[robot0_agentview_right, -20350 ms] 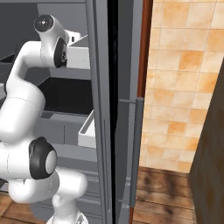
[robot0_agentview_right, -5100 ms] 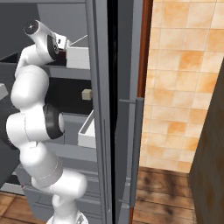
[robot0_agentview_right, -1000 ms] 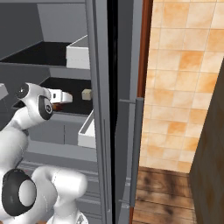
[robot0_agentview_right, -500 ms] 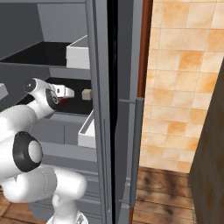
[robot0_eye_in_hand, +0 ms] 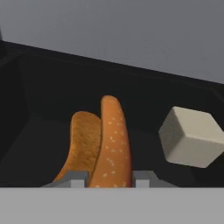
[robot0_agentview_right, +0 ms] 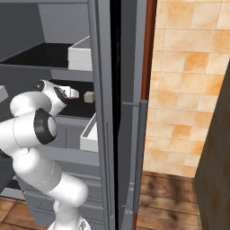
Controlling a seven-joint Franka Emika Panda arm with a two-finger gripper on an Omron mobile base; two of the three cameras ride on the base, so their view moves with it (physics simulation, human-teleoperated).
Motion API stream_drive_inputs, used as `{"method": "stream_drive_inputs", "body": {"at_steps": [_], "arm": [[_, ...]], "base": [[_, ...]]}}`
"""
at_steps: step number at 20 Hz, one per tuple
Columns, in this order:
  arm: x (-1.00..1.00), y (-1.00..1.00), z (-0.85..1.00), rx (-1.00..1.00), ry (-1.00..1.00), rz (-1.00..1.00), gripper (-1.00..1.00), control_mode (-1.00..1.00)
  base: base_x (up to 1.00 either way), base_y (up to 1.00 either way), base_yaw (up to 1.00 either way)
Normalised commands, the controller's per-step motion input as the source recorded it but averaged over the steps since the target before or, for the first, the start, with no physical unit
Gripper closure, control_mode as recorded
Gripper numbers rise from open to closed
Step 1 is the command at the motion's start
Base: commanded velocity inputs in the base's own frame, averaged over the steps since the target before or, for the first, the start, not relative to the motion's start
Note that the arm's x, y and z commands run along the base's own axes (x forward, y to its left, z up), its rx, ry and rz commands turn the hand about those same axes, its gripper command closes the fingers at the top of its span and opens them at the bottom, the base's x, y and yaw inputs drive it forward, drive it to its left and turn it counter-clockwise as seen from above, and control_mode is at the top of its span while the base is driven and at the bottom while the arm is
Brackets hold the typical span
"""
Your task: Move the tofu and hotdog bun from the top shelf to the second highest shelf to make space. Then, place the pitcher from the counter on the cleared top shelf.
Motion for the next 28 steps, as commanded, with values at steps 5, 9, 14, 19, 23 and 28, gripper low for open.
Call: {"method": "stream_drive_inputs", "body": {"at_steps": [5, 9, 14, 19, 23, 28], "arm": [[0.58, 0.17, -0.19, 0.0, 0.0, 0.0, -1.0, -1.0], [0.22, 0.25, 0.0, 0.0, 0.0, 0.0, -1.0, -1.0], [-0.05, 0.17, 0.0, 0.0, 0.0, 0.0, -1.0, -1.0], [-0.26, 0.01, 0.1, 0.0, 0.0, 0.0, -1.0, -1.0], [-0.36, 0.0, 0.19, 0.0, 0.0, 0.0, -1.0, -1.0], [-0.44, 0.0, 0.33, 0.0, 0.0, 0.0, -1.0, -1.0]], "base": [[0.0, 0.0, 0.0], [0.0, 0.0, 0.0], [0.0, 0.0, 0.0], [0.0, 0.0, 0.0], [0.0, 0.0, 0.0], [0.0, 0.0, 0.0]]}}
